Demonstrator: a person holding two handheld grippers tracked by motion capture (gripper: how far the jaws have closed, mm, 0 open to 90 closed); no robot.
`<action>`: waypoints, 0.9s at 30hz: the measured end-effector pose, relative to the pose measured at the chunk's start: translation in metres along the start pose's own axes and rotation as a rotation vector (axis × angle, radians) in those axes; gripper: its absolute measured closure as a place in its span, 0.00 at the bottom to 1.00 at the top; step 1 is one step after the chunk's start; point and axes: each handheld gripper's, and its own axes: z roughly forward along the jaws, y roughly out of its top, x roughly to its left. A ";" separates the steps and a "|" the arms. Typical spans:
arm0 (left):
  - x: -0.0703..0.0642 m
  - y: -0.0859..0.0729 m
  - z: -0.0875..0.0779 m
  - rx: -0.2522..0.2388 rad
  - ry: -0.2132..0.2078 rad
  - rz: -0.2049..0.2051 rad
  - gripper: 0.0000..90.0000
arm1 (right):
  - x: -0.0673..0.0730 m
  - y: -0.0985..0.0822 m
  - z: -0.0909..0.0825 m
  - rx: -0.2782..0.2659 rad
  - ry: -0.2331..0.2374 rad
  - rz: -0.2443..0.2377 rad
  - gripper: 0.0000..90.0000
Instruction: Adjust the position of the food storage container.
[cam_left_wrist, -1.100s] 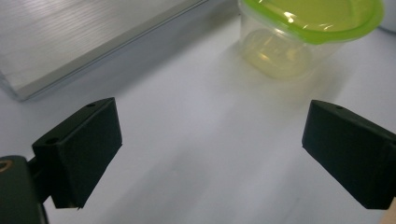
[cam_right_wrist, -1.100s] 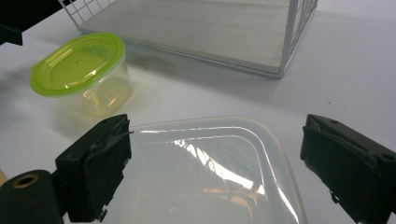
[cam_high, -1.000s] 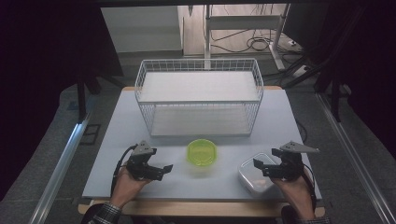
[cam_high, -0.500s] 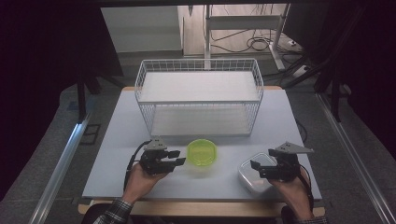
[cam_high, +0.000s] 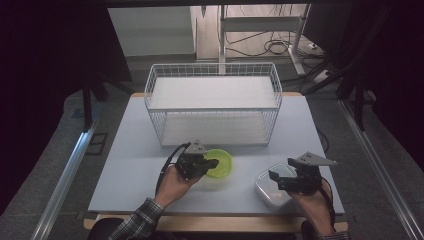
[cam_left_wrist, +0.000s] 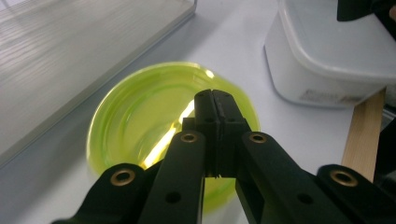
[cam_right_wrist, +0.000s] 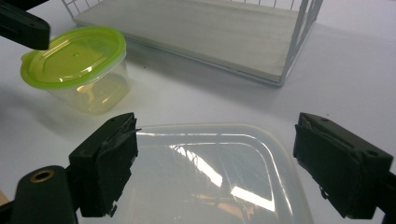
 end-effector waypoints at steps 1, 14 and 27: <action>0.000 0.005 0.007 0.001 -0.009 -0.005 1.00 | 0.000 0.000 -0.001 -0.005 -0.001 0.000 0.16; -0.017 0.033 0.051 0.069 -0.027 0.056 1.00 | -0.003 -0.001 -0.001 -0.007 -0.008 0.005 0.17; -0.016 0.032 0.058 0.128 0.008 0.063 1.00 | -0.004 -0.002 -0.001 0.001 -0.011 -0.001 0.17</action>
